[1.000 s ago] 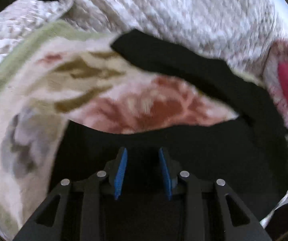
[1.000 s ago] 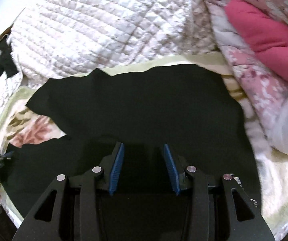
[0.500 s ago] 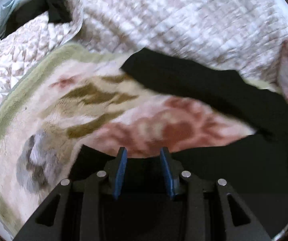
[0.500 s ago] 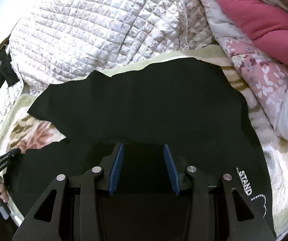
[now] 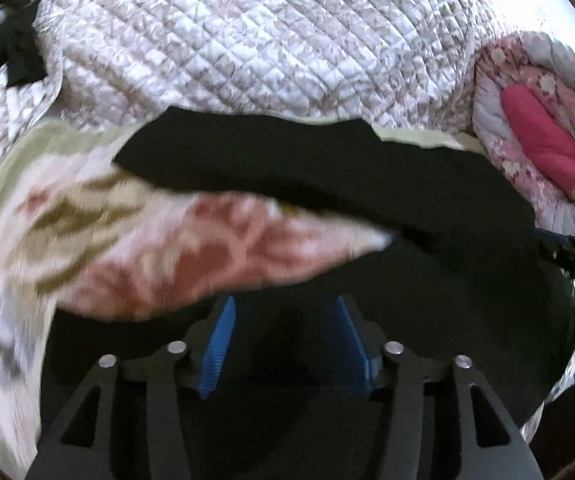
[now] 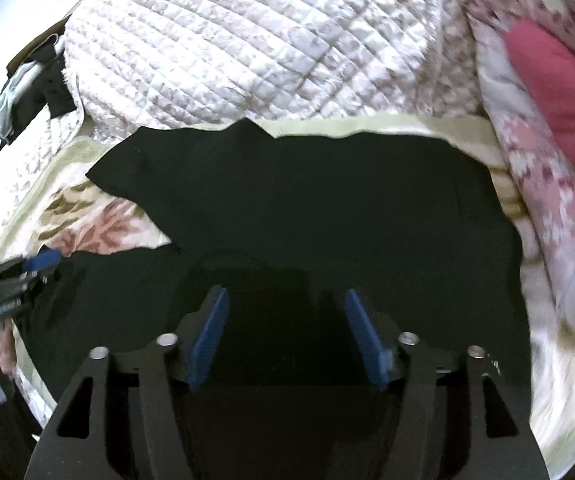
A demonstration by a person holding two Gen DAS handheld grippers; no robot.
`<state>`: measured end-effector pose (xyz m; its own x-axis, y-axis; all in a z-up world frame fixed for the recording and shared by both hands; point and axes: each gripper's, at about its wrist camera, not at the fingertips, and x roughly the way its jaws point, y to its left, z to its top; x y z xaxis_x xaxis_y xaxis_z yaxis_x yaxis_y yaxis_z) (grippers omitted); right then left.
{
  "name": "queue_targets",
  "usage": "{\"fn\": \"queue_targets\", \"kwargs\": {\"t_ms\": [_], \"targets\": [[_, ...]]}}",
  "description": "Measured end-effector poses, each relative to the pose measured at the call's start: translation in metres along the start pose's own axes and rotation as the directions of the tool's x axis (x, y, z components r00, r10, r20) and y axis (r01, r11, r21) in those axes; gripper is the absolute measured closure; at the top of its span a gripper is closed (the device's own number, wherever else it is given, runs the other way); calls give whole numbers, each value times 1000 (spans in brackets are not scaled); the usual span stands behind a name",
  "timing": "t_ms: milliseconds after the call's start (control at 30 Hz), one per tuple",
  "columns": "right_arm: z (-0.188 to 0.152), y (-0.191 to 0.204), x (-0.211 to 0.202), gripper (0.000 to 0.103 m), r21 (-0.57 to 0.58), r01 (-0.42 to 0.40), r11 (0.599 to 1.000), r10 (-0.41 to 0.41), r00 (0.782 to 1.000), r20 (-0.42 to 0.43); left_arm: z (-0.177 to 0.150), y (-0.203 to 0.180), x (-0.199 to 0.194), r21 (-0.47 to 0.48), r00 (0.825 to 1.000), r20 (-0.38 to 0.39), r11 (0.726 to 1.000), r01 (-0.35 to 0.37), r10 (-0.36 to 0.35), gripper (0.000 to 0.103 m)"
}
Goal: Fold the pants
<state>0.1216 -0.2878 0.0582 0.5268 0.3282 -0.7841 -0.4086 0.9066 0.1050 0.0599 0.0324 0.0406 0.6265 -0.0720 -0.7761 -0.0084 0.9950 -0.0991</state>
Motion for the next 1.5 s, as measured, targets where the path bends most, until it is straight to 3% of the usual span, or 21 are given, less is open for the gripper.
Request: {"fn": "queue_targets", "kwargs": {"t_ms": [233, 467, 633, 800, 833, 867, 900, 933, 967, 1033, 1100, 1300, 1500], "targets": [[51, -24, 29, 36, -72, -3, 997, 3, 1000, 1, 64, 6, 42, 35, 1000, 11, 999, -16, 15, 40], [108, -58, 89, 36, -135, 50, 990, -56, 998, -41, 118, 3, 104, 76, 999, 14, 996, -48, 47, 37], [135, -78, 134, 36, -173, 95, 980, -109, 991, -72, 132, 4, 149, 87, 996, -21, 993, -80, 83, 37], [143, -77, 160, 33, -227, 100, 969, -129, 985, -118, 133, 4, 168, 87, 995, -45, 992, -91, 95, 33], [144, -74, 161, 34, -236, 108, 966, -139, 983, -119, 133, 1, 169, 99, 993, -47, 990, -103, 108, 33], [144, -73, 162, 43, -242, 115, 964, -147, 982, -119, 134, -2, 170, 112, 991, -48, 987, -116, 122, 33], [144, -71, 161, 54, -251, 117, 961, -150, 982, -115, 133, -6, 171, 133, 989, -45, 982, -135, 142, 35], [144, -68, 160, 87, -260, 103, 960, -136, 984, -113, 133, -9, 172, 150, 987, -40, 977, -148, 156, 39], [143, -66, 159, 94, -261, 84, 962, -119, 986, -120, 134, -11, 172, 164, 985, -34, 973, -164, 172, 51], [140, -55, 156, 95, -297, 112, 948, -152, 982, -116, 134, -17, 168, 184, 980, -17, 964, -190, 196, 70], [138, -49, 145, 95, -294, 114, 949, -149, 984, -97, 135, -21, 161, 198, 980, -3, 961, -194, 198, 97], [131, -36, 72, 96, -245, 73, 967, -70, 997, 22, 130, -29, 104, 165, 977, 83, 964, -207, 196, 99], [103, -7, 2, 96, -225, 16, 974, 12, 993, 121, 107, -37, 34, 121, 973, 160, 975, -185, 165, 99]]}}
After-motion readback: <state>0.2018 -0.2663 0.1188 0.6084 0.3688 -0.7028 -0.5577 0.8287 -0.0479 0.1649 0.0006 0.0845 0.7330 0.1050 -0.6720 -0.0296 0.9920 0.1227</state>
